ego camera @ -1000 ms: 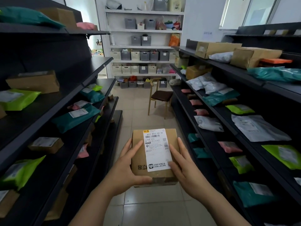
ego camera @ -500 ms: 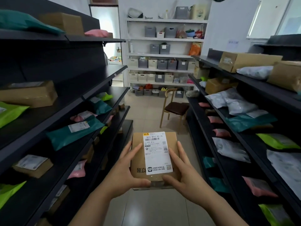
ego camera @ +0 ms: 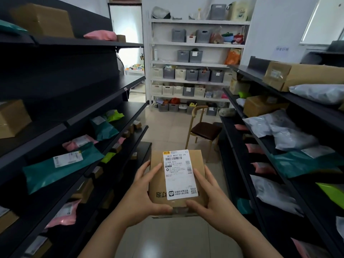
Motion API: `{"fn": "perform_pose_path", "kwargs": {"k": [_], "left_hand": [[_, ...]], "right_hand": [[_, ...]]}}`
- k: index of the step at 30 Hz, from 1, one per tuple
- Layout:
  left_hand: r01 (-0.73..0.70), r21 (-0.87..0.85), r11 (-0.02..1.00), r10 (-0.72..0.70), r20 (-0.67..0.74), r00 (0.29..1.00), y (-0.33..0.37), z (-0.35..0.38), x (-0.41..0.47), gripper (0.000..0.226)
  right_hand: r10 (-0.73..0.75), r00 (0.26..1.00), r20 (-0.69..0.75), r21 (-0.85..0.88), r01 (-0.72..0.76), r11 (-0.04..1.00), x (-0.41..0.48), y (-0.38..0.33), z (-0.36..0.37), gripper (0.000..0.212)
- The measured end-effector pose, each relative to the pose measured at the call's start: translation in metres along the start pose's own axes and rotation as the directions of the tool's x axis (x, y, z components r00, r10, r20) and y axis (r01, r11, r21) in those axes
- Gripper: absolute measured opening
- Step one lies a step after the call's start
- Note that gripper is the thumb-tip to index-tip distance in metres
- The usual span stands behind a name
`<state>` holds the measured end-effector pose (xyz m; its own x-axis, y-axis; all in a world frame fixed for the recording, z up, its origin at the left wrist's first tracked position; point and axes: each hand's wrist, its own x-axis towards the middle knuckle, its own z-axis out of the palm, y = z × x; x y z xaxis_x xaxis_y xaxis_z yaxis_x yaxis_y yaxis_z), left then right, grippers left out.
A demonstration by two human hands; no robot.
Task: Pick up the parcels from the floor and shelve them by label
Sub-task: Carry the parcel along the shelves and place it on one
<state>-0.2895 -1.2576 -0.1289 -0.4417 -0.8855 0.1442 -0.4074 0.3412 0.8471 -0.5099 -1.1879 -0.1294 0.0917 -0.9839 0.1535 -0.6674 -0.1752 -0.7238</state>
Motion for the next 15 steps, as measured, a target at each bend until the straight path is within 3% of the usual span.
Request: {"fn": "perform_pose_path", "kwargs": {"k": [15], "left_hand": [[-0.004,-0.025,1.000,0.005,0.041,0.999,-0.049,-0.022,0.201,0.119]], "right_hand": [[0.015,0.998,-0.063,-0.010,-0.015,1.000,0.182,0.062,-0.032,0.082]]}}
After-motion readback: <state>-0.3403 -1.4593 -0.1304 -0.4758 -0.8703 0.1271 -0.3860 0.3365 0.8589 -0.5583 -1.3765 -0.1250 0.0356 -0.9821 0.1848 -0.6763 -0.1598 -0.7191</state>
